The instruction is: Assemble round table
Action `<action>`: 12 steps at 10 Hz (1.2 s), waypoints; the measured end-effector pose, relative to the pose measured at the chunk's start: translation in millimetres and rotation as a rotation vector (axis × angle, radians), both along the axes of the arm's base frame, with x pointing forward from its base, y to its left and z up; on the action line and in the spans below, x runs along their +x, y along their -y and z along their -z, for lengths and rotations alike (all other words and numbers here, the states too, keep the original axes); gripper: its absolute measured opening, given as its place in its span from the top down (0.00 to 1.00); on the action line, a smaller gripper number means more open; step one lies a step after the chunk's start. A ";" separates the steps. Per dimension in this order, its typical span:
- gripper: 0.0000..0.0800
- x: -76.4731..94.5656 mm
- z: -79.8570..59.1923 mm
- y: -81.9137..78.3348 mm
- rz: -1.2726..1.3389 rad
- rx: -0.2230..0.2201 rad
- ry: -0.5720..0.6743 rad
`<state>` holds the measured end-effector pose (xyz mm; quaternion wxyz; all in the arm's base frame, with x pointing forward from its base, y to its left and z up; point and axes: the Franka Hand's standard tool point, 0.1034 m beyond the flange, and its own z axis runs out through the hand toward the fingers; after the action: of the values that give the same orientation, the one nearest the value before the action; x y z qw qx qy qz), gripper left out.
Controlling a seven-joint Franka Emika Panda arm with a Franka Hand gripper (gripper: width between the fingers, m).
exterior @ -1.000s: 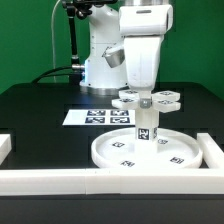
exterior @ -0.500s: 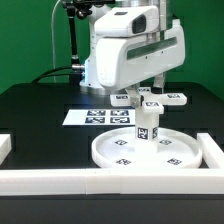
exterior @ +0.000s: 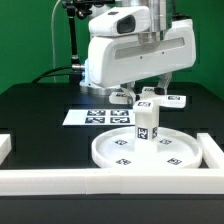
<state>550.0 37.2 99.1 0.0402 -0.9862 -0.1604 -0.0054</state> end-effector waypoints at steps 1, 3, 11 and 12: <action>0.44 0.3 0.7 -0.2 0.101 -0.001 0.007; 0.44 1.7 1.0 -0.3 0.303 0.003 0.033; 0.44 2.7 0.5 1.5 0.909 0.051 -0.018; 0.44 2.7 0.5 1.6 1.013 0.061 -0.031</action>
Offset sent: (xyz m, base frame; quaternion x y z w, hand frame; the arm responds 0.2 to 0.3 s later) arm -0.0138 0.0093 -0.0088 -0.0132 0.0135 0.2153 0.9764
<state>552.7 35.6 98.7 0.0639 -0.9385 0.3390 -0.0142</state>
